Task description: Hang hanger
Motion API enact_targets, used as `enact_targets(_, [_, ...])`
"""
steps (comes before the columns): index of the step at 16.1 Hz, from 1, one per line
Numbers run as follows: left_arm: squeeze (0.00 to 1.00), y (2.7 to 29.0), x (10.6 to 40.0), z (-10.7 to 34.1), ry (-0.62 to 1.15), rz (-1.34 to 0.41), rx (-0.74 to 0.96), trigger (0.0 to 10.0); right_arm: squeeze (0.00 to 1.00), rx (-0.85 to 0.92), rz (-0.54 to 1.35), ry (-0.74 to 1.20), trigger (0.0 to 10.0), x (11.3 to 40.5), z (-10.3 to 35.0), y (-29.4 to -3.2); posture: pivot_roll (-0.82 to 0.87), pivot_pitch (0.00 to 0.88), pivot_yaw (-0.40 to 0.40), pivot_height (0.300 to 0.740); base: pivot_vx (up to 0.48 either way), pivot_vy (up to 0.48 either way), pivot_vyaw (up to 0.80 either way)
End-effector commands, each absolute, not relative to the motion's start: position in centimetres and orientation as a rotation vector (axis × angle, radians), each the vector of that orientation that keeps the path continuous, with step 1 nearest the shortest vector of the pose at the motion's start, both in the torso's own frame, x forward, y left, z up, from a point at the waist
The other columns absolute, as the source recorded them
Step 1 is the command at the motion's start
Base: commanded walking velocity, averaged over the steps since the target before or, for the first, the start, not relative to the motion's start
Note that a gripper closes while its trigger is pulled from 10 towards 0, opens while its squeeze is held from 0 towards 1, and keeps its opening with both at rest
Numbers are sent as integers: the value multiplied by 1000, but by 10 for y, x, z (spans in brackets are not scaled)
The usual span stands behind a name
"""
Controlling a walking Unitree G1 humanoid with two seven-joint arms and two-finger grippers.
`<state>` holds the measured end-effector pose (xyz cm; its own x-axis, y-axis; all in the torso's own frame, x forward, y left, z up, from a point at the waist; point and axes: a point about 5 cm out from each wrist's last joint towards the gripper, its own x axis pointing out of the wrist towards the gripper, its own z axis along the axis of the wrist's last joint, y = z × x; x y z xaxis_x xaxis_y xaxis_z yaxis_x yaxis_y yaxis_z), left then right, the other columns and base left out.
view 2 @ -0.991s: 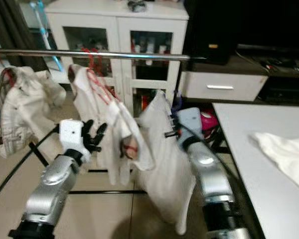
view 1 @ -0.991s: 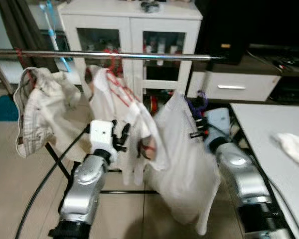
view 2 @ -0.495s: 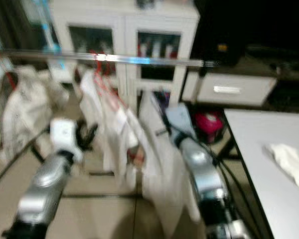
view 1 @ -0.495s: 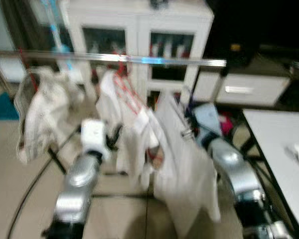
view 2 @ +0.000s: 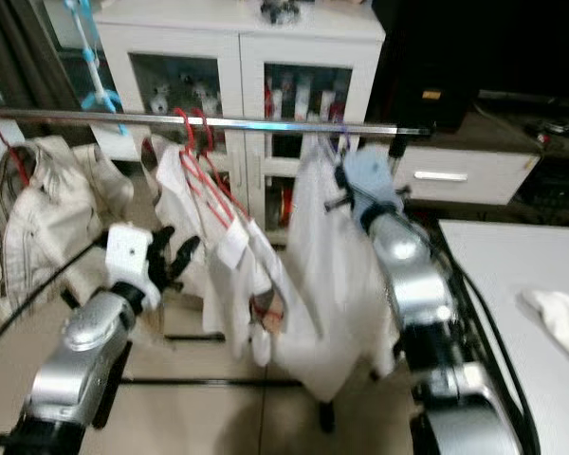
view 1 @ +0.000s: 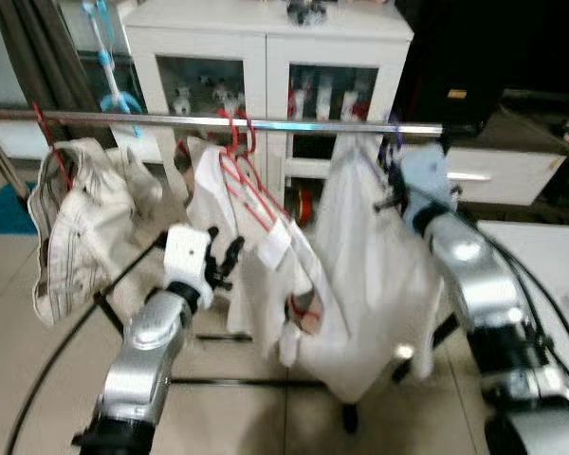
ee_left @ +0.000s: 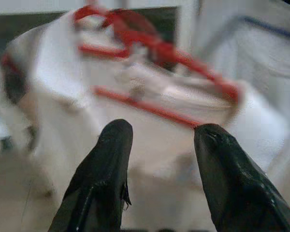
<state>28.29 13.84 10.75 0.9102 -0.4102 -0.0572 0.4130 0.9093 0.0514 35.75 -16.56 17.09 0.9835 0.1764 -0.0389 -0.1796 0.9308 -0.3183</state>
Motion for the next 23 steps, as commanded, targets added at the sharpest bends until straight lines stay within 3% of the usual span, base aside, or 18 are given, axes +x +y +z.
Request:
enact_targets(1, [0,119,281,119,22,-589,80,10000,0,-294,138,46,10000,366,170,-179,-78,0,4,740,0,0,0])
enact_targets(9, [0,102,281,142,-22,-801,102,10000,0,-238,52,136,10000,400,180,-189,-83,0,27,740,0,0,0])
enact_targets(21, [0,99,278,145,-15,-856,109,10000,0,-216,69,400,10000,400,148,-188,-75,0,34,740,0,0,0])
enact_targets(22, [0,100,278,145,-18,-854,107,10000,235,-205,63,370,10000,400,151,-189,-75,0,34,740,0,0,0])
enact_targets(23, [0,100,277,146,-22,-854,103,10000,1000,-213,51,323,10000,402,156,-191,-66,0,29,740,0,0,0])
